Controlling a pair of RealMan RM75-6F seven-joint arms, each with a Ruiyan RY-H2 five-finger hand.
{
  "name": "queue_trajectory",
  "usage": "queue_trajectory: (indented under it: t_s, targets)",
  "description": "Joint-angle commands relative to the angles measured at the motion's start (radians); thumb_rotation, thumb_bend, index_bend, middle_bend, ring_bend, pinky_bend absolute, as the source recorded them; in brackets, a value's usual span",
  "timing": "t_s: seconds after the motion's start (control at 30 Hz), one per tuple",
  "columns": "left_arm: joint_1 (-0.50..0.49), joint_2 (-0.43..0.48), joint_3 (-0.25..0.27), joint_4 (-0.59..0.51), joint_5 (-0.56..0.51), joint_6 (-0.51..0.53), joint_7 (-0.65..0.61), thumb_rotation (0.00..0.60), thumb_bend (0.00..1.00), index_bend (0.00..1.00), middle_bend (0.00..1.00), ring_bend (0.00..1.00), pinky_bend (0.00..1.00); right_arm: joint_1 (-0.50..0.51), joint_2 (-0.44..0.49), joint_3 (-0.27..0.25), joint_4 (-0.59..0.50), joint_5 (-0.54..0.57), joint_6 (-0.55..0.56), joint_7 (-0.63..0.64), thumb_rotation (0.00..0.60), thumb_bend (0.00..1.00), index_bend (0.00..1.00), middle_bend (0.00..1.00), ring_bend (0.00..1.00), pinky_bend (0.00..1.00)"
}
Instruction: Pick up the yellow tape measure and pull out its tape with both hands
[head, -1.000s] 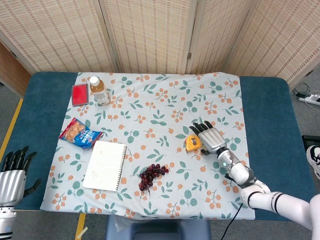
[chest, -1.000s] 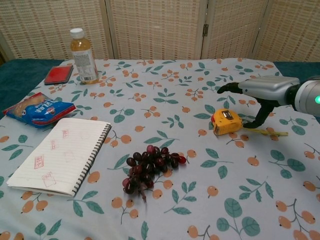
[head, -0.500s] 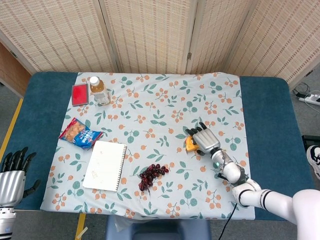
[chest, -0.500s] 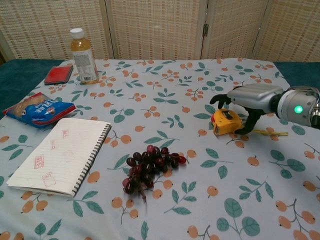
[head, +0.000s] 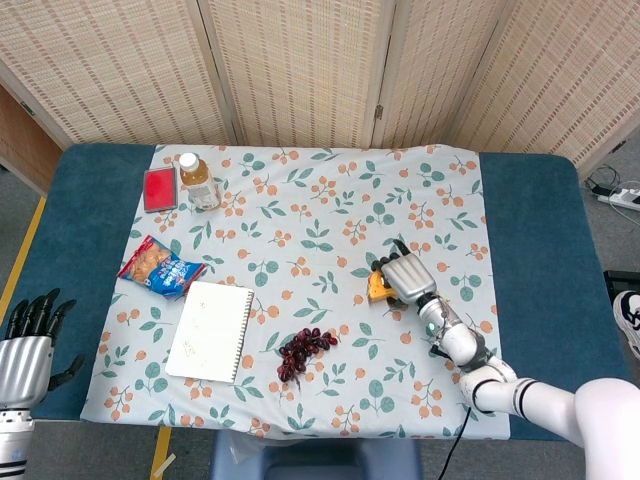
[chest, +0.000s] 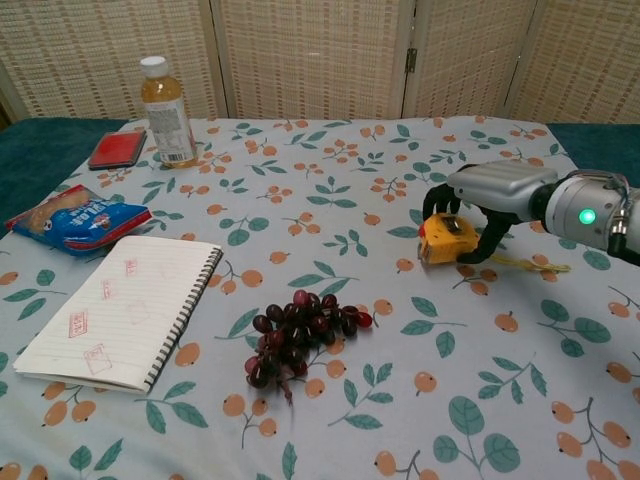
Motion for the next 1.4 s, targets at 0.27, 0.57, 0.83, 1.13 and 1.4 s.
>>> queue_trajectory:
  t_s: [0.27,0.57,0.83,1.13,1.4]
  targets:
    - [-0.161,-0.023,-0.093,-0.07,0.05,-0.118,-0.132,0.6,0.32,0.2,0.1,0.13,0.0,-0.065,0.027,0.056,-0.128,-0.027,0.143,0.212,0.6,0.44,0.62,0.53,0.39,0.06]
    - [-0.337,-0.108,-0.169,-0.099,0.034,-0.263,-0.117,0.6,0.32,0.17,0.1,0.13,0.0,-0.096,-0.051,0.11,-0.188,-0.049,0.24,0.458,0.6,0.44,0.62,0.53,0.4,0.06]
    - [-0.457,-0.208,-0.203,-0.09,-0.029,-0.36,-0.04,0.6,0.29,0.09,0.1,0.11,0.0,-0.074,-0.188,0.146,-0.108,-0.077,0.29,0.62,0.6,0.44,0.62,0.53,0.4,0.07]
    - [-0.547,-0.328,-0.222,-0.054,-0.093,-0.391,0.082,0.6,0.29,0.03,0.08,0.08,0.0,-0.042,-0.303,0.158,-0.015,-0.106,0.322,0.697,0.6,0.44,0.62,0.53,0.4,0.07]
    - [-0.607,-0.412,-0.225,-0.015,-0.141,-0.404,0.147,0.6,0.29,0.02,0.07,0.08,0.0,-0.023,-0.36,0.163,0.04,-0.116,0.329,0.73,0.6,0.44,0.62,0.53,0.4,0.07]
